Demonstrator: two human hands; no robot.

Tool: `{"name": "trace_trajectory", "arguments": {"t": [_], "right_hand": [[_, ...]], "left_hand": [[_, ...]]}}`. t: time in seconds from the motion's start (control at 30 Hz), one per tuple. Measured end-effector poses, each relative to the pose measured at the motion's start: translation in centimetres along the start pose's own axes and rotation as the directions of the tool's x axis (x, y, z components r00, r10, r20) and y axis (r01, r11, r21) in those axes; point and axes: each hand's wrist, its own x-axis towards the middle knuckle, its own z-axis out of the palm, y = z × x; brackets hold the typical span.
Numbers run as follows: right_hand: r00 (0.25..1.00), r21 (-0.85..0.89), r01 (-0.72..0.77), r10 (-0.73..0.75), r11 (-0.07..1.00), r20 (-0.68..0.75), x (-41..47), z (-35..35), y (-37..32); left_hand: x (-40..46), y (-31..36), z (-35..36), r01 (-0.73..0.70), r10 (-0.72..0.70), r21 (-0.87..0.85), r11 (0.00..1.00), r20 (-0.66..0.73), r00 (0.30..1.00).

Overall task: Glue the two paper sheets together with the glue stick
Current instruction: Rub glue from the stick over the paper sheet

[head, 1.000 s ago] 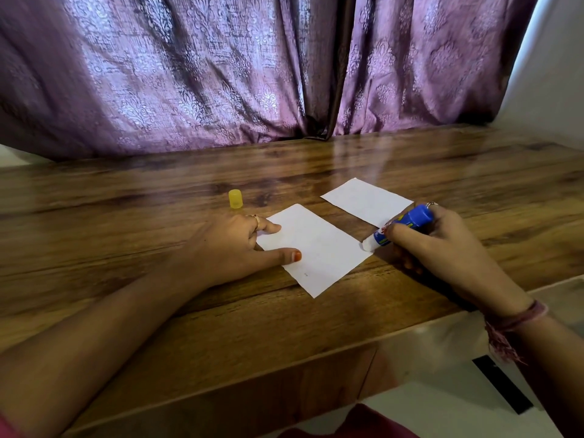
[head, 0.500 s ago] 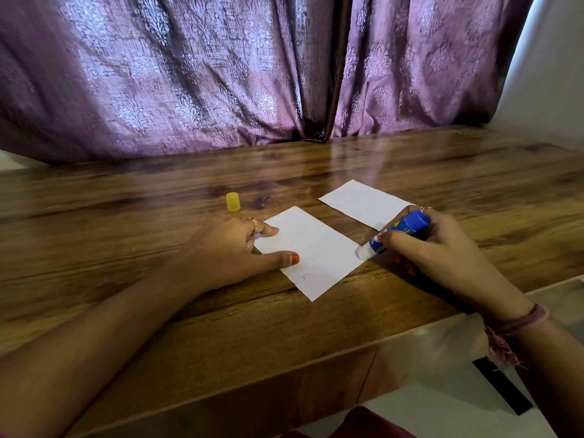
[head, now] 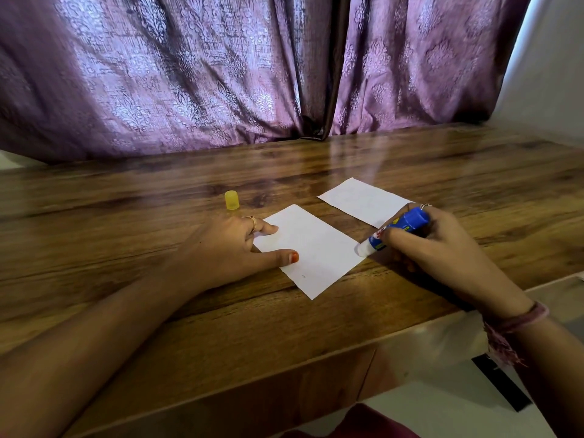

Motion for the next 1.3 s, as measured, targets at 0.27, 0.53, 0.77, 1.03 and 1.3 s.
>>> {"name": "trace_trajectory", "arguments": {"t": [0.27,0.53,0.77,1.03,1.3], "right_hand": [[1.0,0.032,0.002,-0.003,0.999,0.028,-0.1,-0.1,-0.1],[0.999,0.02,0.015,-0.015,1.0,0.033,-0.3,0.1,-0.3],[0.996,0.004,0.041,-0.041,0.999,0.085,-0.4,0.3,-0.4],[0.988,0.008,0.072,-0.073,0.997,0.134,-0.5,0.8,-0.8],[0.989,-0.008,0.074,-0.073,0.997,0.131,-0.5,1.1,-0.8]], "left_hand": [[-0.1,0.2,-0.1,0.009,-0.009,0.0,1.0,0.011,1.0],[0.0,0.1,0.0,-0.001,0.001,-0.01,1.0,0.006,1.0],[0.0,-0.1,0.1,-0.01,0.01,-0.05,0.999,0.001,1.0],[0.0,-0.1,0.1,-0.007,0.007,-0.024,1.0,-0.009,1.0],[0.1,-0.2,0.1,-0.016,0.015,-0.034,0.999,-0.013,1.0]]}}
